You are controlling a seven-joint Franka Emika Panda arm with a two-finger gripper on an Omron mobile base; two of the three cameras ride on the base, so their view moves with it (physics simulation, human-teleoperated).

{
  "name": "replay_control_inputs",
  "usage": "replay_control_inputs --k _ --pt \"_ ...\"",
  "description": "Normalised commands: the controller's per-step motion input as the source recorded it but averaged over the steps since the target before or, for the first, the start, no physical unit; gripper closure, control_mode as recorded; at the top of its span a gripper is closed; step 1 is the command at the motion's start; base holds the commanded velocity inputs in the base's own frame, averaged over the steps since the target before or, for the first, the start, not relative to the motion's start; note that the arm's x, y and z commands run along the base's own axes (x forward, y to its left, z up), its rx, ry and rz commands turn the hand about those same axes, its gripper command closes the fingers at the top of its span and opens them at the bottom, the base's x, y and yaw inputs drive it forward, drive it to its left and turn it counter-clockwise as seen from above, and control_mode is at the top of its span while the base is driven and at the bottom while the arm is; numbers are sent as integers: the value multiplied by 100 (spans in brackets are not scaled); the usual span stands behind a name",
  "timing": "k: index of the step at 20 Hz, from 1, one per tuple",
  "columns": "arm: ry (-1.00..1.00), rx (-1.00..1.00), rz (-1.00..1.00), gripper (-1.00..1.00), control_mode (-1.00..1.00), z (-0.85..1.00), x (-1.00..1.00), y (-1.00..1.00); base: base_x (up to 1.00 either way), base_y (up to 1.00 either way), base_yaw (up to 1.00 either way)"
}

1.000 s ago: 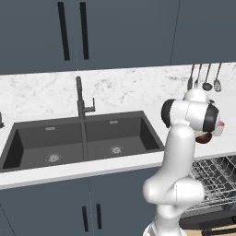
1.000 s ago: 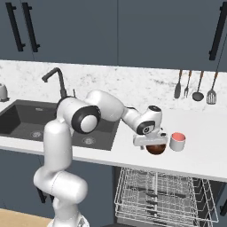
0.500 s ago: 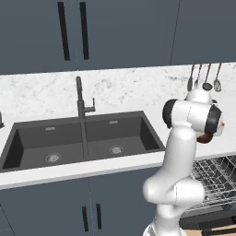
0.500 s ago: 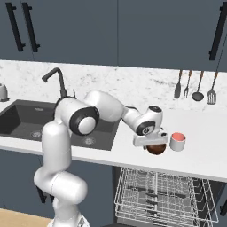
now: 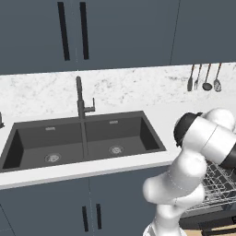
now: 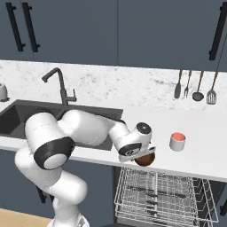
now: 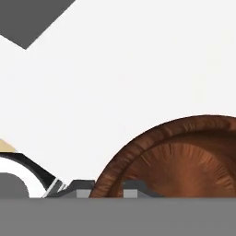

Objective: Pick up the cup and bowl from the counter, place them in the dishwasher, and close the dishwasher door.

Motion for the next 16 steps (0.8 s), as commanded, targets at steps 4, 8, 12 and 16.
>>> replay_control_inputs --k 4,8,12,16 --pt "7 -12 8 100 -100 28 -100 84 0 0 0" --pt "3 -1 -6 100 -100 55 -89 1 0 0 0" --pt "0 5 -16 100 -100 29 -57 -30 0 0 0" --pt "-11 10 0 100 -100 4 -39 -3 0 0 0"
